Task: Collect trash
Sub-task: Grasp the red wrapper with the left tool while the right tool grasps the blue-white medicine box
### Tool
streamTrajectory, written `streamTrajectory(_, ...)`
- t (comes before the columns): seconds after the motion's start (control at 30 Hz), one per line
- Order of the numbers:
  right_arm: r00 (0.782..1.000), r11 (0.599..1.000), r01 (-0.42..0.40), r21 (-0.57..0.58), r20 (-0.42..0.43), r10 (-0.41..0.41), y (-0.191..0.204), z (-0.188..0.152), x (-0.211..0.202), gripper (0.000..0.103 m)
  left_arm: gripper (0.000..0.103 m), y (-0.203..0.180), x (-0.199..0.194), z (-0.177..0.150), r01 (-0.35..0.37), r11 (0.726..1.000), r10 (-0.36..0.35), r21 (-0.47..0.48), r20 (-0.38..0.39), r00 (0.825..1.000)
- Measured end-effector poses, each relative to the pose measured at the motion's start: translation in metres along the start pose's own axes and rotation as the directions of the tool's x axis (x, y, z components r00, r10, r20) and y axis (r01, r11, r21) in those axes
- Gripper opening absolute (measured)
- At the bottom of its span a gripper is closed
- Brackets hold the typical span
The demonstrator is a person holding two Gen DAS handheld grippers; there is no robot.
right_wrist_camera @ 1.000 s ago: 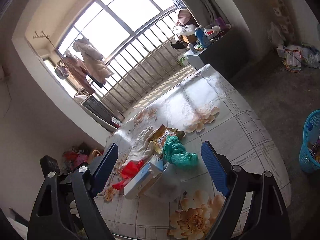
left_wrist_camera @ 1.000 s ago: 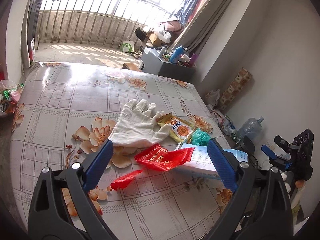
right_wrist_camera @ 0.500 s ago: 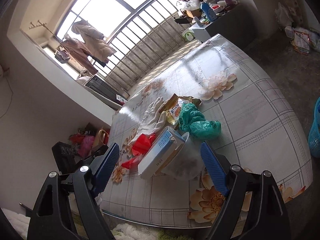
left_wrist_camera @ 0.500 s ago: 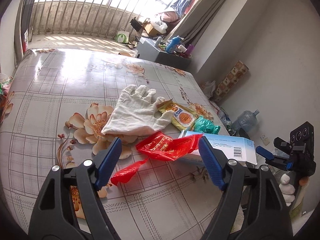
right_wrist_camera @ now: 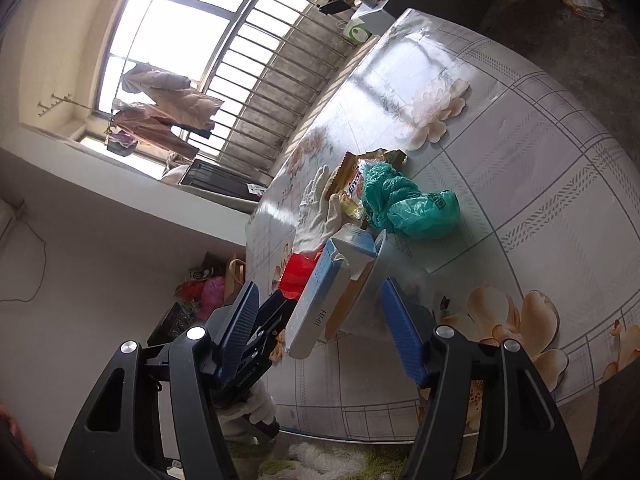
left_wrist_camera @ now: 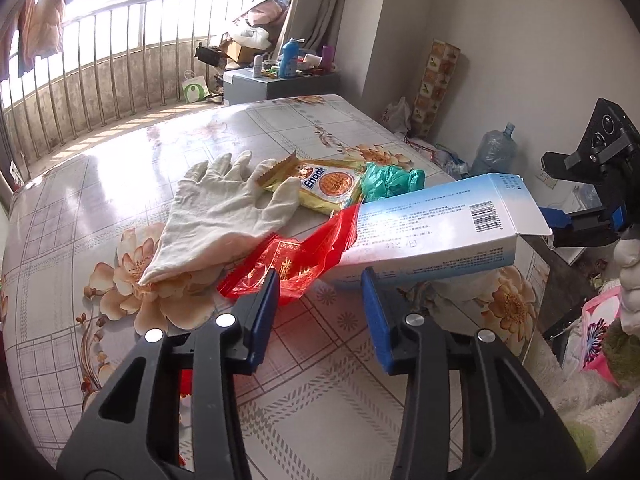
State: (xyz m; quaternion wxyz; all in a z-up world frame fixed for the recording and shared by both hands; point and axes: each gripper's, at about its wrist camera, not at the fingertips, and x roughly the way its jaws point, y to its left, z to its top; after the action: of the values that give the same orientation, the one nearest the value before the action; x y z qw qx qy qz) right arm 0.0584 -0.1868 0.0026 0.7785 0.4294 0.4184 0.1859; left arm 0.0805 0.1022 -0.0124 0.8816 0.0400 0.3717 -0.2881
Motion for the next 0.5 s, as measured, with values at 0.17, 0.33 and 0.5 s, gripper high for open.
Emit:
streamTrajectory(0.17, 1.000, 1.000, -0.012, 0.019, -0.015, 0.012, -0.001, 0.001, 0.007, 0.060, 0.029, 0.000, 0.015, 0.002, -0.040, 0.999, 0.041, 0.026, -0.030, 0.999)
streamTrajectory(0.33, 0.999, 0.999, -0.018, 0.035, -0.038, 0.020, -0.001, 0.001, 0.015, 0.049, 0.017, 0.003, 0.021, 0.004, -0.051, 0.998, 0.052, 0.033, -0.044, 0.998)
streamTrajectory(0.5, 0.996, 0.997, -0.050, 0.057, -0.067, 0.054, -0.003, 0.000, 0.021, 0.031, 0.003, 0.005, 0.018, 0.008, -0.041, 0.999, 0.041, 0.023, -0.028, 0.999)
